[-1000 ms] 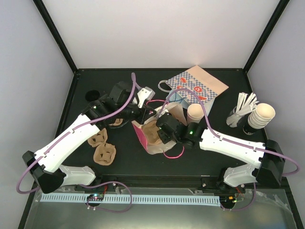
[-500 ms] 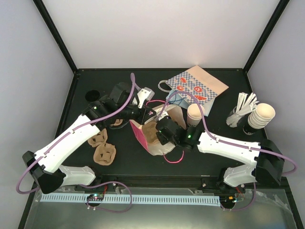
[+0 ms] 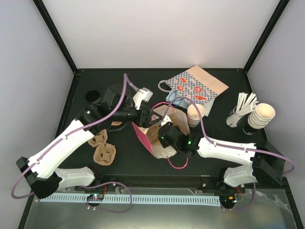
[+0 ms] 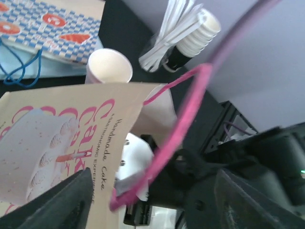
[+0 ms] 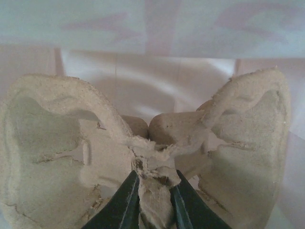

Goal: Pack the takeout coffee

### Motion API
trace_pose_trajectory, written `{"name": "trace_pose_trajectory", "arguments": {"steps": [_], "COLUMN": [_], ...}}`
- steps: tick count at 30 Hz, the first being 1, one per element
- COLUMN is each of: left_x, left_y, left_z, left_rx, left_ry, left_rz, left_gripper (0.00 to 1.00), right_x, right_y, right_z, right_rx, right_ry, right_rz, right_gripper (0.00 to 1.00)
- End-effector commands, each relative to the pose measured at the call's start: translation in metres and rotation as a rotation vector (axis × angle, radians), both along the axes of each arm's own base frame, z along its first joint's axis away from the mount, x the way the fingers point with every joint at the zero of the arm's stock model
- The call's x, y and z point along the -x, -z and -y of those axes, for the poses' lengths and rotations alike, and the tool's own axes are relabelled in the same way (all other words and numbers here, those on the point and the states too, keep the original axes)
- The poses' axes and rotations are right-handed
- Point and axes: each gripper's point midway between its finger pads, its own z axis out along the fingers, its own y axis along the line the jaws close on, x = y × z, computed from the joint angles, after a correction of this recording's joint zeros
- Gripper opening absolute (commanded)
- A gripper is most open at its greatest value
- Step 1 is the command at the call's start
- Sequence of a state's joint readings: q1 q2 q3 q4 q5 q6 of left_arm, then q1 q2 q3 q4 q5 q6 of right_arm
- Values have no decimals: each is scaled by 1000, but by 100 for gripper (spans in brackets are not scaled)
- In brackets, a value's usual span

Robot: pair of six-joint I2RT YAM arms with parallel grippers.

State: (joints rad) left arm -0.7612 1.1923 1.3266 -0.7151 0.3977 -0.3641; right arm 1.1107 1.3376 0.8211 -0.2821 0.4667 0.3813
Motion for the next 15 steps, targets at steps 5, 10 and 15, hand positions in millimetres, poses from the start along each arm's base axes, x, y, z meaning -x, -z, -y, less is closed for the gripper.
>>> {"name": "trace_pose_trajectory", "arguments": {"steps": [5,10,15], "left_x": [-5,-50,-99], "left_y": [-50,-20,34], "left_z": [-37,-68,-87], "left_rx": [94,47,12], "left_ry": [-60,-183,-265], "left_rz": [111,65,-81], "left_gripper": [86,94,86], "right_x": [3,4,4], "right_y": [-3,-3,-6], "right_z": [2,-1,-5], "right_rx": [-24,-31,-54], "right_ry": [-9,-23,-43], "right_rz": [57,80,104], "right_gripper": [17,17,17]}}
